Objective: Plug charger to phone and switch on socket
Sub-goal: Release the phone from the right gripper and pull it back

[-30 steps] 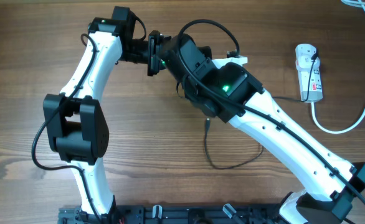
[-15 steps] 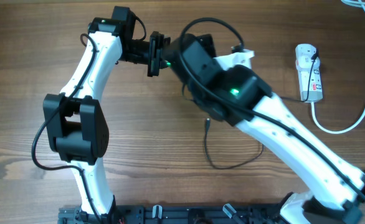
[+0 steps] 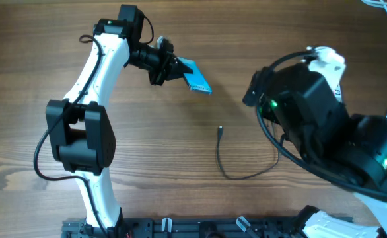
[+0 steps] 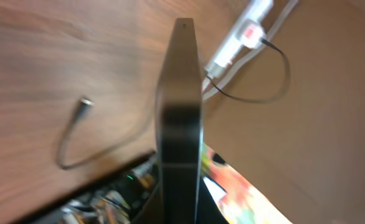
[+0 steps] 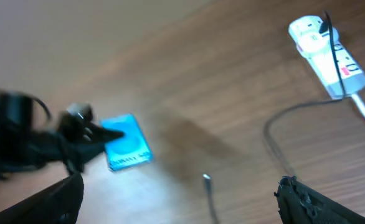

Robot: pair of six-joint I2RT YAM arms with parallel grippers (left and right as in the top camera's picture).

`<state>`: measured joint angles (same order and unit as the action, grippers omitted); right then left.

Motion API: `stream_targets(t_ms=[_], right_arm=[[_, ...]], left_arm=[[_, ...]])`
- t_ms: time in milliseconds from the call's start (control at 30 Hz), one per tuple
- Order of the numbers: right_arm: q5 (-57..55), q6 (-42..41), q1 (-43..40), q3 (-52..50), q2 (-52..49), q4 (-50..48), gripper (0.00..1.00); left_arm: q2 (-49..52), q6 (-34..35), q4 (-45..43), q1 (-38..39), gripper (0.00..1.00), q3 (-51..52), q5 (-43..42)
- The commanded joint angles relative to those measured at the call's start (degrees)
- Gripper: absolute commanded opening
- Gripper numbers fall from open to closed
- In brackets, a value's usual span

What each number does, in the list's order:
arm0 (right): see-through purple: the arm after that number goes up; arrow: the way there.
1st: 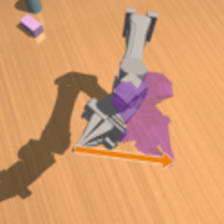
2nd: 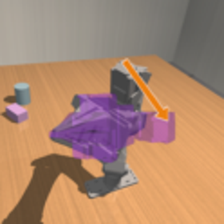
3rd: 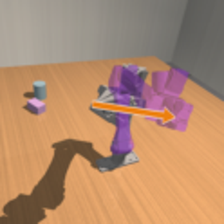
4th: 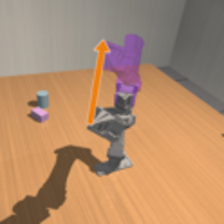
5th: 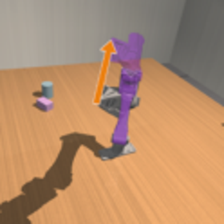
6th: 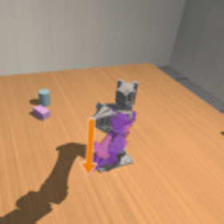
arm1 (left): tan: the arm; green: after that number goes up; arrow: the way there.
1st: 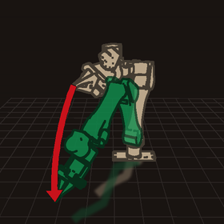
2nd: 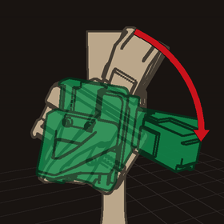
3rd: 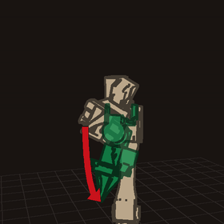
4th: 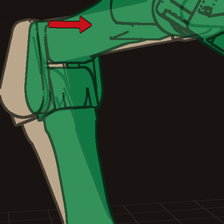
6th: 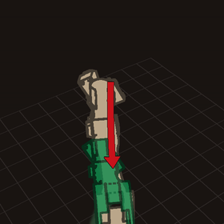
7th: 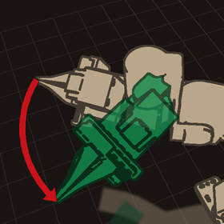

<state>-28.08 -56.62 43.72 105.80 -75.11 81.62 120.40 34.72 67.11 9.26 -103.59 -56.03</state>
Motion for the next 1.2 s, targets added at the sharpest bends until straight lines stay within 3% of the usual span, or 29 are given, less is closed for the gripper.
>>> stream_targets(t_ms=[0, 233, 300, 533, 833, 933, 1167], right_arm=[[9.4, 12.0, -1.1, 0.2, -3.2, 0.3, 1.00], [16.0, 16.6, -1.4, 0.2, -12.8, 2.7, 1.00], [20.4, 19.1, -3.0, 0.2, -15.8, 3.1, 1.00], [28.2, 24.3, -11.8, -5.0, -17.3, 1.5, 1.00], [34.6, 23.0, -12.6, -23.8, -17.4, -13.0, 0.98], [34.6, 20.0, -12.6, -30.1, -18.5, -18.3, 0.88], [34.6, 20.1, -12.4, -33.5, -29.2, -23.4, 0.85]], left_arm=[[-1.9, -3.0, 1.6, -0.1, 0.04, -1.1, 11.8], [-1.9, -3.0, 3.0, -0.2, 0.04, -1.1, 15.8], [-1.9, -3.0, 4.2, -0.5, 0.04, -1.1, 19.8], [-1.9, -3.0, 7.1, -3.9, 0.04, -1.1, 20.1], [-1.9, -3.0, 7.5, -6.2, 0.04, -1.0, 21.3], [-1.9, -2.8, 7.1, -6.2, 0.04, -1.0, 23.0], [-1.9, -2.8, 6.2, -6.2, 0.04, -1.0, 22.9]])
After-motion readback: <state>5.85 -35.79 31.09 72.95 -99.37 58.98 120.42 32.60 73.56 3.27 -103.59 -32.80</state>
